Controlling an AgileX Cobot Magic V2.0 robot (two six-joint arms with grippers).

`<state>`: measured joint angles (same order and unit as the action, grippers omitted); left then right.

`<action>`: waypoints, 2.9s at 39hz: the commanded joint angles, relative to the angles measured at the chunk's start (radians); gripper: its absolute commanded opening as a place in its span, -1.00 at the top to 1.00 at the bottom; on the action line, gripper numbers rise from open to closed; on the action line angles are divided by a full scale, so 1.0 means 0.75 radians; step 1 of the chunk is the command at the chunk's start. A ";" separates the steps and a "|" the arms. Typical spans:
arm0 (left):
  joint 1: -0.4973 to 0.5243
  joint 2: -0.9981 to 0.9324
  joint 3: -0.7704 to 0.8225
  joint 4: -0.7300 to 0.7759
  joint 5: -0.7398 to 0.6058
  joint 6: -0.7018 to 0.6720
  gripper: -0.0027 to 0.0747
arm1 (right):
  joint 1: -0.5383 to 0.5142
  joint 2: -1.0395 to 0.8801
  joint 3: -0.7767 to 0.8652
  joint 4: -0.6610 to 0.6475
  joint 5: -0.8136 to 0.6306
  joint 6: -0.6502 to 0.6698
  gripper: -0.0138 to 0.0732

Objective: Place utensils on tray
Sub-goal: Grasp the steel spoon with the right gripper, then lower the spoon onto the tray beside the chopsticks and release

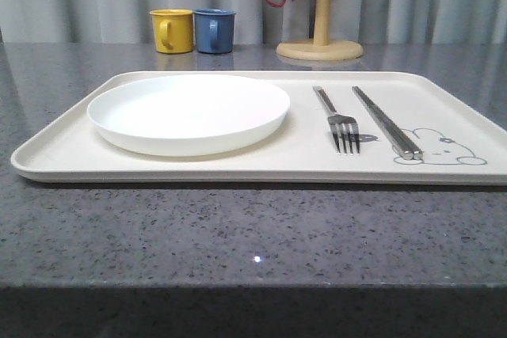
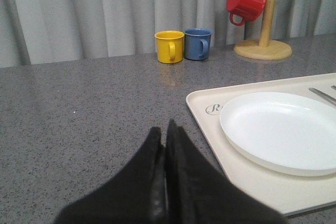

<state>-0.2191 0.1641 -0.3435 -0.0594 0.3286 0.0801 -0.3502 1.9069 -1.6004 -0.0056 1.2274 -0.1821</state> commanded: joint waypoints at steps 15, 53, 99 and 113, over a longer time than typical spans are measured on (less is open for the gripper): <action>0.001 0.013 -0.035 -0.012 -0.104 -0.012 0.98 | -0.007 -0.048 -0.020 0.033 0.145 -0.017 0.82; 0.001 0.013 -0.035 -0.012 -0.104 -0.012 0.98 | 0.666 -0.380 -0.023 0.102 0.144 0.537 0.81; 0.001 0.013 -0.035 -0.012 -0.104 -0.012 0.98 | 0.749 -0.099 -0.117 0.101 0.061 0.629 -0.08; 0.001 0.013 -0.035 -0.012 -0.104 -0.012 0.98 | 0.749 -0.250 -0.351 0.095 0.147 0.555 0.10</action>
<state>-0.2191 0.1641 -0.3435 -0.0594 0.3286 0.0797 0.2119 1.8195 -1.8267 0.0655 1.2318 0.2721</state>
